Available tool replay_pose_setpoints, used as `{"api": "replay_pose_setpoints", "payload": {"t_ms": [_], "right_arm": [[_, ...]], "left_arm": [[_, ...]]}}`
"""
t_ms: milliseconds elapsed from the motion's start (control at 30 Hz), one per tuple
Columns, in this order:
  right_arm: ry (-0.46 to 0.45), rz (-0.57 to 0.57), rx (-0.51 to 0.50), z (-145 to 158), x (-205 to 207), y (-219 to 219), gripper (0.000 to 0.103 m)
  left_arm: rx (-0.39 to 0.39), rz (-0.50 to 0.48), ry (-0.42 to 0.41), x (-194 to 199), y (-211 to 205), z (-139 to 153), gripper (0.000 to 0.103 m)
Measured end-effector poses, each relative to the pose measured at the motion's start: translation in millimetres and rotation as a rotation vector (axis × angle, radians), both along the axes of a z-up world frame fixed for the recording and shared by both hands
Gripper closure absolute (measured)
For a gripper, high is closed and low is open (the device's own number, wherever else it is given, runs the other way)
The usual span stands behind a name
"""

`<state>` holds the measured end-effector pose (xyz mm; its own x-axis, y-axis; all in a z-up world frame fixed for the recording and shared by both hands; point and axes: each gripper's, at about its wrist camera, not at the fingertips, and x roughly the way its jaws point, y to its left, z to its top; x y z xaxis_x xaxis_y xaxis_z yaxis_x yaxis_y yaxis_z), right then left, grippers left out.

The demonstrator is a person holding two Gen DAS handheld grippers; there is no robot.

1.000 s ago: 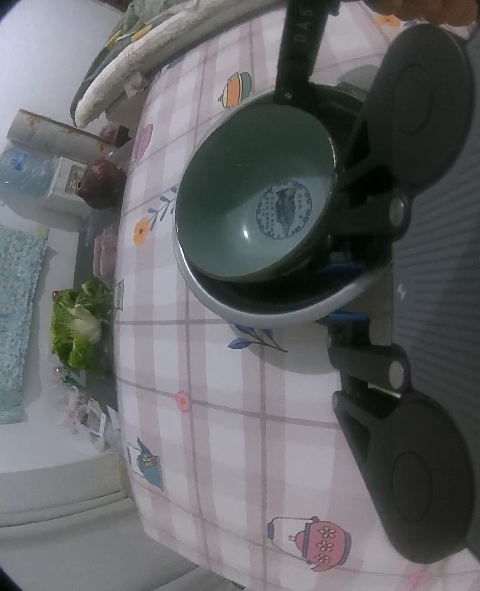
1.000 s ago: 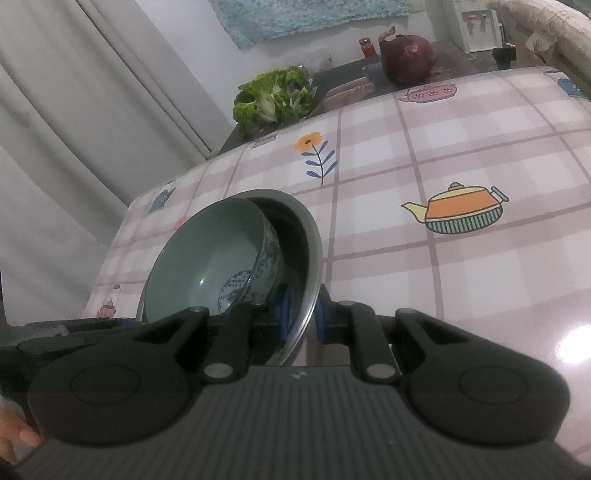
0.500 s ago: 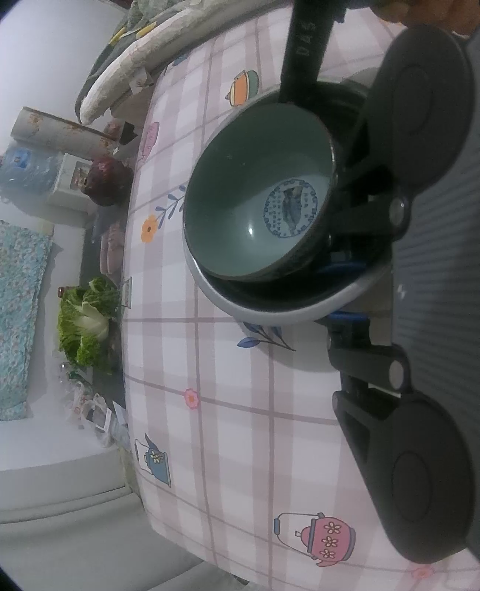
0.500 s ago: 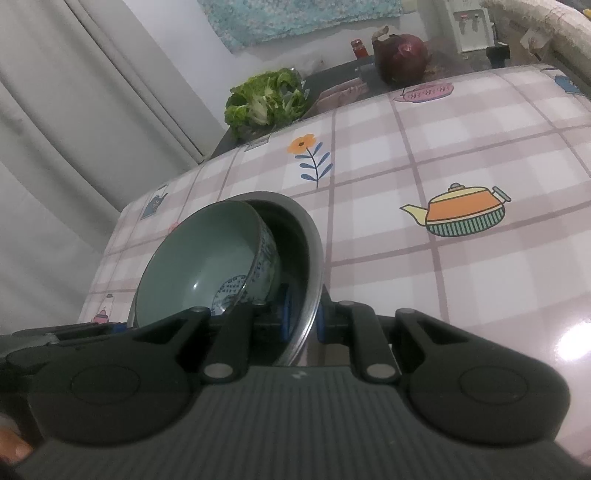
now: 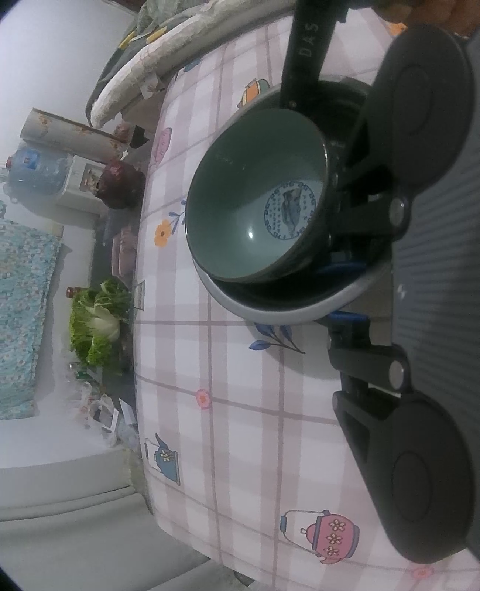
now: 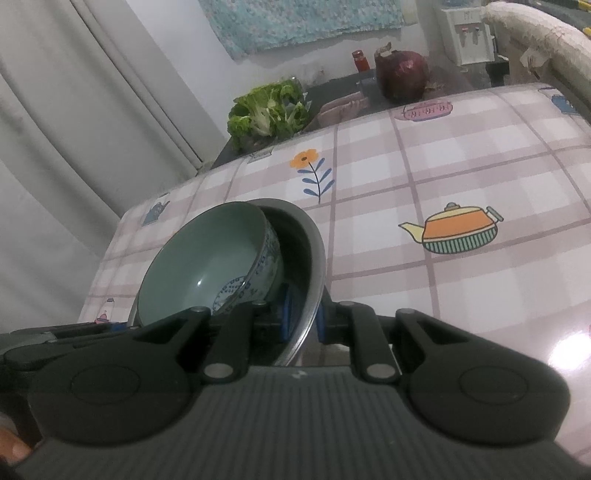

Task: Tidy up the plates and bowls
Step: 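Lift the steel bowl with the nested green bowl using the right tool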

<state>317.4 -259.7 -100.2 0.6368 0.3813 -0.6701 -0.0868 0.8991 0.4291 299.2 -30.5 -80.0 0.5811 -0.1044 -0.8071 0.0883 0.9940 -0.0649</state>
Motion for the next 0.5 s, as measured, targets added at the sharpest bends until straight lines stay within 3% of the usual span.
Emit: {"api": "replay_pose_setpoints", "payload": {"t_ms": [500], "right_arm": [[-0.027, 0.004, -0.008, 16, -5, 2, 0.09]], "left_arm": [[-0.009, 0.006, -0.035, -8, 2, 16, 0.081]]}}
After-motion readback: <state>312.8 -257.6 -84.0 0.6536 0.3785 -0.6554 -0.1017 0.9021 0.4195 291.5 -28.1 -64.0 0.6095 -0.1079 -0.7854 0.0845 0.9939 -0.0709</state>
